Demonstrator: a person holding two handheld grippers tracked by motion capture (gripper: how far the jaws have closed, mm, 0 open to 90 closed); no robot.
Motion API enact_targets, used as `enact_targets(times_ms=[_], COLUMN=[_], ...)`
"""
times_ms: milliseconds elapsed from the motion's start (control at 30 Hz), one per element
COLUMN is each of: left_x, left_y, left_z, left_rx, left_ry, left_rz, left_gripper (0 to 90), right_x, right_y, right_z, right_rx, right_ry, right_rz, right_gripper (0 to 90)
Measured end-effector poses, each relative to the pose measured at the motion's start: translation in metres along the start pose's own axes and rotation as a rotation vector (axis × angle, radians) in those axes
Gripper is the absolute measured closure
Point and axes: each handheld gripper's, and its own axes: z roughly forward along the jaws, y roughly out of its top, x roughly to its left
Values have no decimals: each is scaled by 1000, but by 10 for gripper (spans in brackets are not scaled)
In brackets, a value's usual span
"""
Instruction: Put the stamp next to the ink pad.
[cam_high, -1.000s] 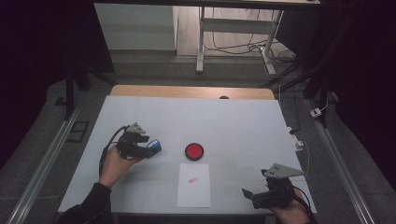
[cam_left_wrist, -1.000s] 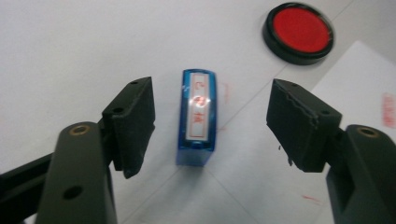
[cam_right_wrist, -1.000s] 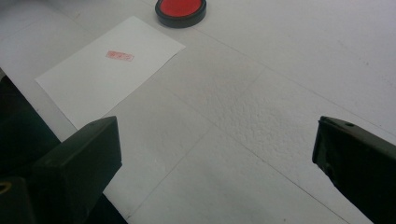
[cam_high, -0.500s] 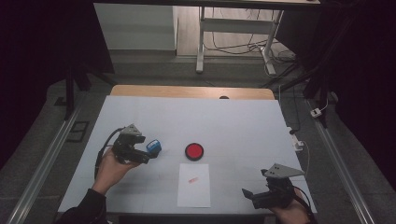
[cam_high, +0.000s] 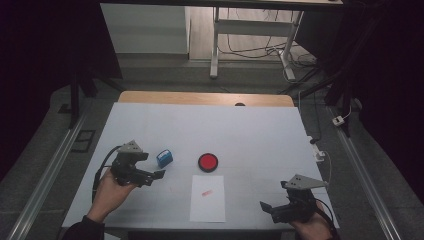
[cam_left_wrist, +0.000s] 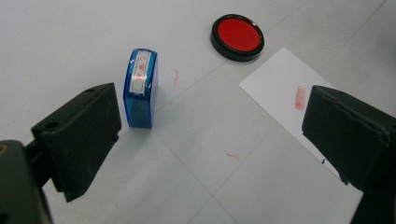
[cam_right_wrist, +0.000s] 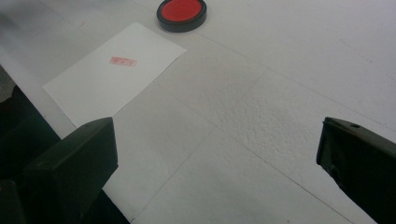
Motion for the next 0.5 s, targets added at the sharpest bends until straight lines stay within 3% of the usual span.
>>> enact_targets(times_ms=[500], left_x=[-14], left_y=[-31], left_z=[-33], left_rx=[-47], left_ry=[-24], left_rz=[-9], left_gripper=[6], right_x=[-1], right_y=[0], right_z=[0], right_rx=[0], right_ry=[0], right_rz=[13], right_gripper=[0])
